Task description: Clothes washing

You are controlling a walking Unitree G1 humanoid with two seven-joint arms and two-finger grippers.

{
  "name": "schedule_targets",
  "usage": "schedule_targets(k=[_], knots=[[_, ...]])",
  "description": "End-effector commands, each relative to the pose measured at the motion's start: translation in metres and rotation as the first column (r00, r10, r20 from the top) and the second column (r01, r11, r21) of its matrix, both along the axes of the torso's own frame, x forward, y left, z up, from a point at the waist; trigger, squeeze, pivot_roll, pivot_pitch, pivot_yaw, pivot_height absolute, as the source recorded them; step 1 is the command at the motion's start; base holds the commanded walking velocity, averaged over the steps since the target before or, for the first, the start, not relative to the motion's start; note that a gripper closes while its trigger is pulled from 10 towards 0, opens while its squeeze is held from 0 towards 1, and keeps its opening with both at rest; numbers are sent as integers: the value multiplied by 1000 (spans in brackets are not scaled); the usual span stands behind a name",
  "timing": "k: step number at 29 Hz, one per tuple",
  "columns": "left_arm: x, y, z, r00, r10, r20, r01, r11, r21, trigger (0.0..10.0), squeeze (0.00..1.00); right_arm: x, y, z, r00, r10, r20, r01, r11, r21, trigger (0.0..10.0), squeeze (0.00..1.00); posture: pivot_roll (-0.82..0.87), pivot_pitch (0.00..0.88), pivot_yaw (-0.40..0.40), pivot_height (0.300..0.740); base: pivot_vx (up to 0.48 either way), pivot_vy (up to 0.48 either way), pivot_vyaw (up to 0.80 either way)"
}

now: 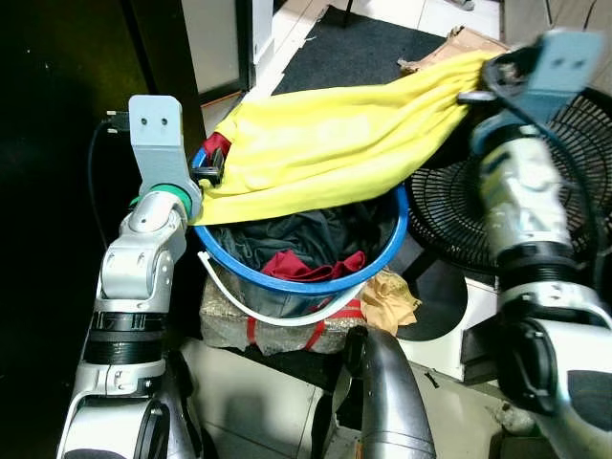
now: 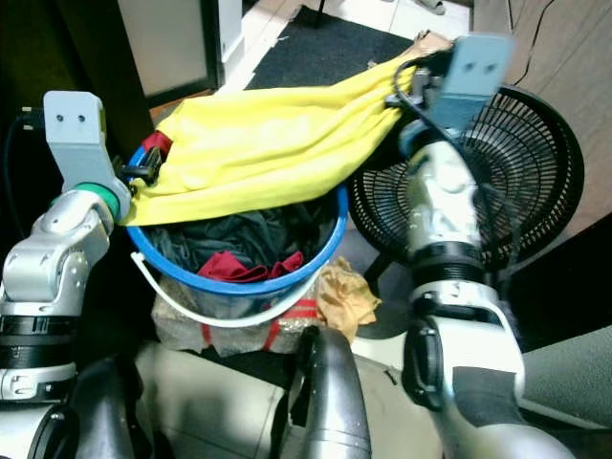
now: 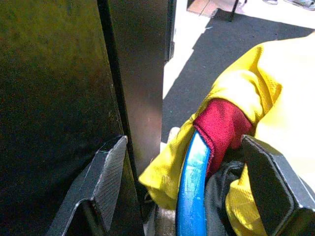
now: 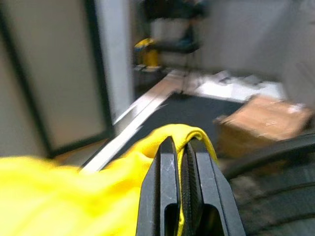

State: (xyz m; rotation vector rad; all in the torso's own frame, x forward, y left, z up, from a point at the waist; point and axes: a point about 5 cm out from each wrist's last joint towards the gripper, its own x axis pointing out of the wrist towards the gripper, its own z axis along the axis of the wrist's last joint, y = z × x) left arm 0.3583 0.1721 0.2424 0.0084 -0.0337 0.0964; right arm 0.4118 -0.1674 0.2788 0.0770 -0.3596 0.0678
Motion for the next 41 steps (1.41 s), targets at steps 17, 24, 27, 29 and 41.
schedule_targets(k=[17,24,27,29,41], knots=[[-7,6,-13,998,45,-40,-45,999,0,10000,0,-28,116,42,844,497,200,-461,864,-202,10000,0,84,161,-52,385,0,0,0],[-7,4,-13,998,42,-40,-42,999,-7,10000,0,-72,171,60,643,714,277,-617,698,-365,10000,0,81,158,-59,385,0,0,0],[-8,4,-13,998,44,-37,-45,999,-12,10000,0,-105,180,43,474,855,211,-683,508,-525,10000,0,75,158,-62,385,0,0,0],[-8,3,-14,998,42,-38,-43,999,-16,10000,0,-120,173,28,418,897,142,-702,418,-576,10000,0,66,159,-60,385,0,0,0],[-5,-6,-14,999,9,-40,-10,1000,-24,10000,0,-157,91,-25,533,835,-138,-734,375,-567,10000,0,14,161,-51,385,0,0,0]])
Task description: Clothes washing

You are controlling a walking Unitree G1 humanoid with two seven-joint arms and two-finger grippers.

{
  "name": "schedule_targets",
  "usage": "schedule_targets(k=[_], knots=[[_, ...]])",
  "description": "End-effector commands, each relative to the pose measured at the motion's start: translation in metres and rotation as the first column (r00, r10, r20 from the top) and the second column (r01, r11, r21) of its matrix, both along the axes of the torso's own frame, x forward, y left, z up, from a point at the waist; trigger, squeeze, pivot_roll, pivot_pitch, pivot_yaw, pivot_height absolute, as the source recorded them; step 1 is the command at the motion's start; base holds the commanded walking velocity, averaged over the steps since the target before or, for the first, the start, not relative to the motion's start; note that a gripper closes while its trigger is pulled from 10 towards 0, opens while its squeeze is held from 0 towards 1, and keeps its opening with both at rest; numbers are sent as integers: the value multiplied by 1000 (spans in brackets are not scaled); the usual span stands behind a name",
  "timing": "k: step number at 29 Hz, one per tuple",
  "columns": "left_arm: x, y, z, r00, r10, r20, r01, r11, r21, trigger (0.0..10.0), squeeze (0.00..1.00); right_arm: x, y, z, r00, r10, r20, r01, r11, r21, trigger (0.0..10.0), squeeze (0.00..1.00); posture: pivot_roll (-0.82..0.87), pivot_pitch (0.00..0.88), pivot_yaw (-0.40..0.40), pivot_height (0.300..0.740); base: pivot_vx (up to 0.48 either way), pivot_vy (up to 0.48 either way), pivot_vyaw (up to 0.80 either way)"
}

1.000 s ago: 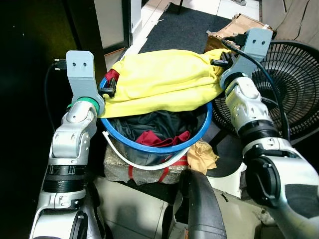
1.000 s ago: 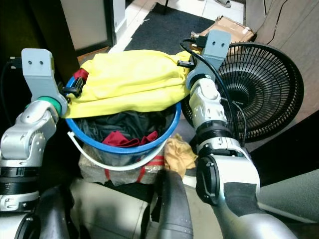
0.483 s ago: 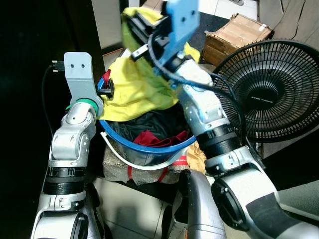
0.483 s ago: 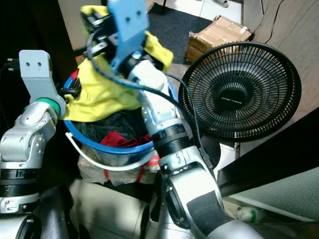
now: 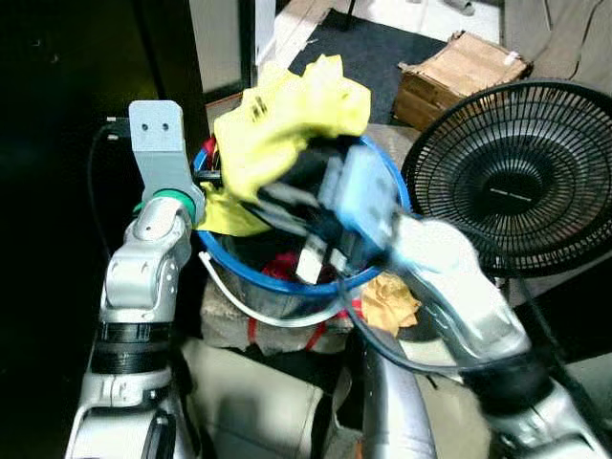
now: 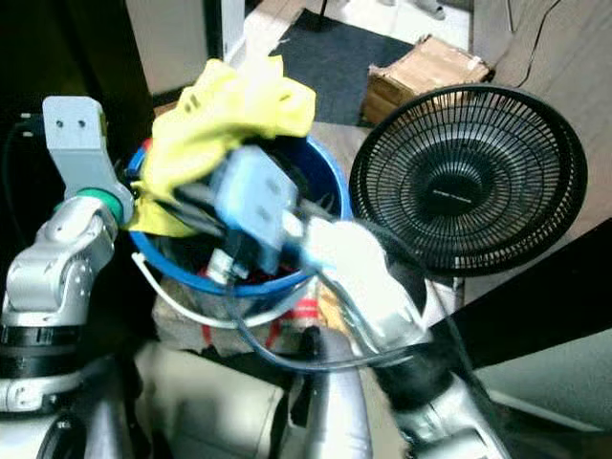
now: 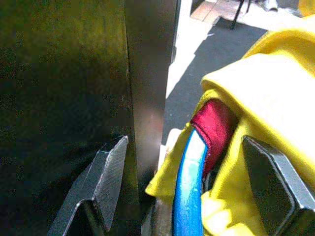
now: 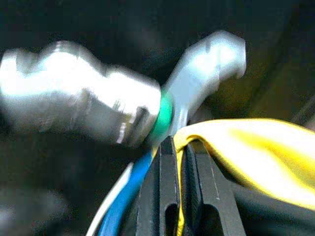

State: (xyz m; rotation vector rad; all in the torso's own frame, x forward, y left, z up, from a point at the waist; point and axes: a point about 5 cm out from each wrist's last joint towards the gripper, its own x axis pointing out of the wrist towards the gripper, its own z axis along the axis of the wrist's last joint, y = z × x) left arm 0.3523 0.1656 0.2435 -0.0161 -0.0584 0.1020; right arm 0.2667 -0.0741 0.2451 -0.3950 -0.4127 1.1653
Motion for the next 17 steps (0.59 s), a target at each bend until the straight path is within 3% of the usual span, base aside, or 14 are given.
schedule_targets(k=[1,3,4,6,9,15,17], knots=[[1,1,-15,998,4,-65,-4,1000,-1,10000,0,-12,-2,9,1000,28,9,-28,999,21,10000,0,14,161,-51,385,0,0,0],[2,-2,-16,998,-13,-68,14,1000,5,10000,0,-24,-26,-6,998,-33,-63,30,999,-34,10000,0,4,159,-41,385,0,0,0],[2,-2,-16,998,-13,-68,14,1000,5,10000,0,-24,-26,-6,998,-33,-63,30,999,-34,10000,0,4,159,-41,385,0,0,0],[4,-3,-16,997,-23,-70,24,1000,12,10000,0,-36,-48,-22,987,-85,-135,70,991,-112,10000,0,0,155,-36,385,0,0,0],[4,-2,-15,997,-27,-69,28,999,15,10000,0,-52,-66,-37,971,-96,-219,51,979,-199,10000,0,-6,152,-32,385,0,0,0],[5,-3,-15,997,-36,-69,38,999,19,10000,0,-81,-72,-51,946,-33,-321,-70,950,-305,10000,0,-13,150,-27,385,0,0,0],[6,-4,-14,997,-42,-69,43,999,22,10000,0,-102,-76,-59,909,7,-417,-172,918,-358,10000,0,-14,149,-22,385,0,0,0]])
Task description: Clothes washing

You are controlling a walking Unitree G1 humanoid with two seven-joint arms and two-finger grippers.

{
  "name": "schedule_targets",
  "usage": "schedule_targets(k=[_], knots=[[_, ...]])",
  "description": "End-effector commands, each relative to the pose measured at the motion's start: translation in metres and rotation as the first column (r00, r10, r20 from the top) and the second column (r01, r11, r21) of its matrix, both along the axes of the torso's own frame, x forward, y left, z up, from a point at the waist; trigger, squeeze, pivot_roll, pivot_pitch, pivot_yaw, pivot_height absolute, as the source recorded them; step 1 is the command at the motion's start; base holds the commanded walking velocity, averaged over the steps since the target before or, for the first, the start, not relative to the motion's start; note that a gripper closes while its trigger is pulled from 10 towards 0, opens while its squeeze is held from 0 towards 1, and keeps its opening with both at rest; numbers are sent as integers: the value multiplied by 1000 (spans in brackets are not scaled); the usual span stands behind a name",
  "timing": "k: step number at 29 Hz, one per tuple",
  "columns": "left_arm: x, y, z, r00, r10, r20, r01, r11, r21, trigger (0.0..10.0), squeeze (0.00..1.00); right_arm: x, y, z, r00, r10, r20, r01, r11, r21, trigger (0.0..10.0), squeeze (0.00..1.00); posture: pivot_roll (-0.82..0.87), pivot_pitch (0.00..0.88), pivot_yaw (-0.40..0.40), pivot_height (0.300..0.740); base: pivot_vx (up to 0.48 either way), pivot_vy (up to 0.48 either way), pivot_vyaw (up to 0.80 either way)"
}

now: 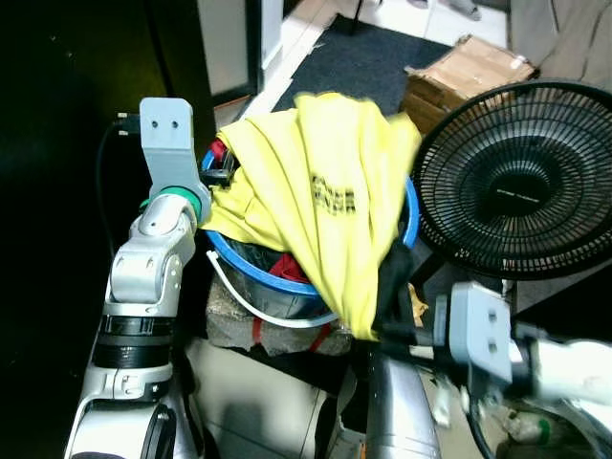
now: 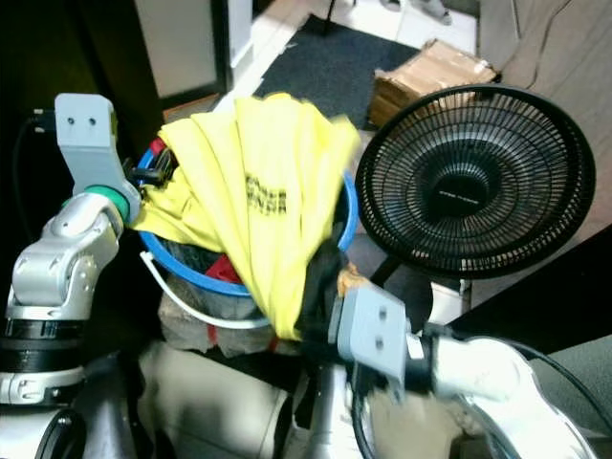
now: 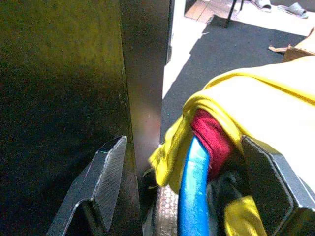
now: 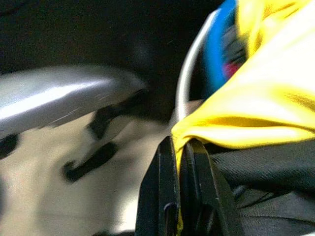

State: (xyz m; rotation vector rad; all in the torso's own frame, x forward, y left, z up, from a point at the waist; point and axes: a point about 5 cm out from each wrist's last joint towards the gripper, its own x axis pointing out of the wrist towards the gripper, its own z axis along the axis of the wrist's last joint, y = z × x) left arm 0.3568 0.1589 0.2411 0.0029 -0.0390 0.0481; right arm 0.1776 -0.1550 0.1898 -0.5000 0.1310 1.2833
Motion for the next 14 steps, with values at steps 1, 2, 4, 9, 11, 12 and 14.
schedule_targets(k=[1,2,4,9,11,12,14], knots=[[2,3,-12,999,10,-48,-9,1000,7,10000,0,-15,3,-5,993,81,-89,-82,997,-9,10000,0,-15,151,-18,385,0,0,0],[2,3,-12,999,10,-48,-9,1000,7,10000,0,-15,3,-5,993,81,-89,-82,997,-9,10000,0,-15,151,-18,385,0,0,0],[2,4,-12,999,8,-49,-7,1000,10,10000,0,-18,0,-5,990,85,-114,-87,996,-17,10000,0,-13,148,-15,385,0,0,0],[2,5,-11,999,7,-49,-7,1000,16,10000,0,-20,1,-8,982,118,-144,-121,993,-9,10000,0,-4,151,-12,385,0,0,0],[3,6,-11,999,11,-48,-10,1000,19,10000,0,7,1,5,998,-31,-47,36,994,100,10000,0,-5,152,-12,385,0,0,0],[3,7,-11,999,12,-48,-11,1000,19,10000,0,18,0,10,994,-104,-20,106,983,151,10000,0,-5,152,-12,385,0,0,0],[3,6,-11,999,12,-49,-11,1000,20,10000,0,30,0,17,985,-170,14,164,963,212,10000,0,0,152,-10,385,0,0,0]])
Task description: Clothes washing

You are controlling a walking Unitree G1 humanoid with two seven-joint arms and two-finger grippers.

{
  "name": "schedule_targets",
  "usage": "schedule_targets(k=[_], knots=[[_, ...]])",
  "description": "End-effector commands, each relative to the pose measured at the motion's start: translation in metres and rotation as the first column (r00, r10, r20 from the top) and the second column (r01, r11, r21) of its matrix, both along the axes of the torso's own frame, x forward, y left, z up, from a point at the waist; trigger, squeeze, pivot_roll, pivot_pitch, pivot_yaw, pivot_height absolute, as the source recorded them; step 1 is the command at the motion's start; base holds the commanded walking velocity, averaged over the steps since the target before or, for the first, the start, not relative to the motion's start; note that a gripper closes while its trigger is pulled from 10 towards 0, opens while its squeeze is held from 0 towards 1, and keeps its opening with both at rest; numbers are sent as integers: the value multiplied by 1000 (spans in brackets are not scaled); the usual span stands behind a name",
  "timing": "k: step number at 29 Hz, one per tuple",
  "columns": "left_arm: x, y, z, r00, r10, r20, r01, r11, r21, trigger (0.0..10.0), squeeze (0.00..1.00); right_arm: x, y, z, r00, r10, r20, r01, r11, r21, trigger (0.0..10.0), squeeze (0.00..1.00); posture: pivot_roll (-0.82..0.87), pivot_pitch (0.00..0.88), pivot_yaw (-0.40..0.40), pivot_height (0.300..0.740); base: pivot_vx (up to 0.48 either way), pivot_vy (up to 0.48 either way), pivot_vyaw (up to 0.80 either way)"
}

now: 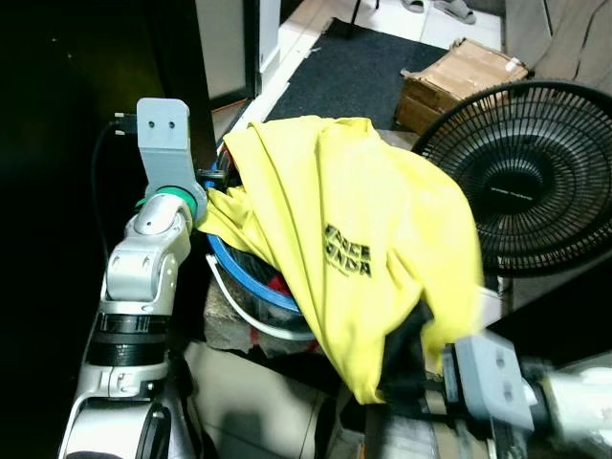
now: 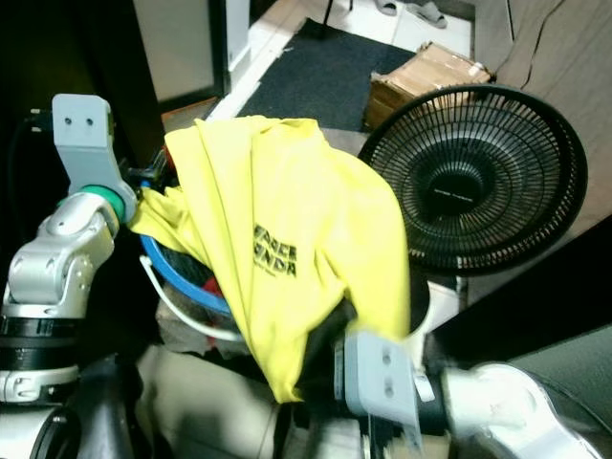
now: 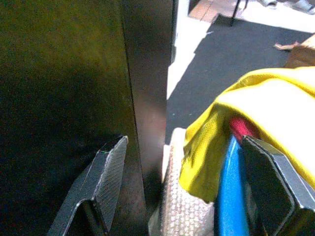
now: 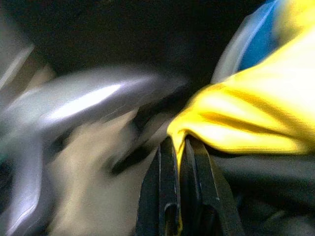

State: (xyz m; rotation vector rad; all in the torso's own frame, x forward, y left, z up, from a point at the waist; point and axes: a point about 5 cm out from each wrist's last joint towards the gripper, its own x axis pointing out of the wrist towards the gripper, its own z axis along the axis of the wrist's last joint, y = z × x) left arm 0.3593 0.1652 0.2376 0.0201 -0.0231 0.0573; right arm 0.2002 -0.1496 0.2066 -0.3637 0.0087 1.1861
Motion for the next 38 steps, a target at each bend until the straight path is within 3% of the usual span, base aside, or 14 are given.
schedule_targets(k=[1,5,6,11,18,22,24,27,28,29,30,33,36,38], knots=[[0,0,-7,999,2,-32,-2,1000,3,10000,0,12,-5,4,993,-114,6,113,991,74,10000,0,1,153,-10,385,0,0,0],[1,-1,-7,999,1,-32,0,1000,4,10000,0,22,-5,12,984,-175,-16,175,966,191,10000,0,3,153,-10,385,0,0,0],[1,0,-7,1000,2,-31,-2,1000,4,10000,0,23,-4,14,984,-164,-63,174,951,256,10000,1000,3,154,-9,385,0,0,0],[1,0,-6,1000,4,-29,-4,1000,3,10000,0,22,-4,19,984,-120,-129,158,924,348,10000,1000,1,155,-11,385,0,0,0],[1,-1,-7,1000,2,-29,-2,1000,-4,10000,0,39,-16,25,960,-248,-133,280,887,366,10000,1000,-3,157,-14,385,0,0,0],[1,-1,-7,1000,4,-29,-4,1000,-4,10000,0,47,-29,27,933,-337,-125,359,867,345,10000,1000,-5,158,-13,385,0,0,0],[1,-1,-7,1000,5,-28,-5,1000,-5,10000,0,62,-48,33,872,-482,-80,481,816,322,10000,1000,-7,160,-13,385,0,0,0],[1,-1,-7,1000,5,-28,-5,1000,-6,10000,0,65,-51,34,857,-510,-73,505,802,320,10000,1000,-7,160,-13,385,0,0,0],[1,-1,-7,1000,5,-28,-5,1000,-7,10000,0,81,-68,47,776,-631,6,593,733,334,10000,345,-5,160,-14,385,0,0,0],[1,-1,-7,1000,5,-27,-5,1000,-8,10000,0,93,-81,62,696,-715,72,647,667,369,10000,0,-4,160,-15,385,0,0,0],[1,-1,-6,1000,5,-26,-5,1000,-9,10000,0,100,-90,72,636,-764,112,676,621,397,10000,0,-4,160,-15,385,0,0,0],[1,-1,-6,1000,6,-25,-6,1000,-10,10000,0,105,-93,88,589,-789,176,663,596,454,10000,0,-4,161,-15,385,0,0,0],[1,-2,-6,1000,6,-25,-7,1000,-10,10000,0,109,-86,105,604,-765,224,600,621,505,10000,0,-2,161,-12,385,0,0,0],[0,-2,-6,1000,5,-26,-5,1000,-11,10000,0,114,-71,108,669,-705,235,537,677,504,10000,0,-2,161,-11,385,0,0,0]])
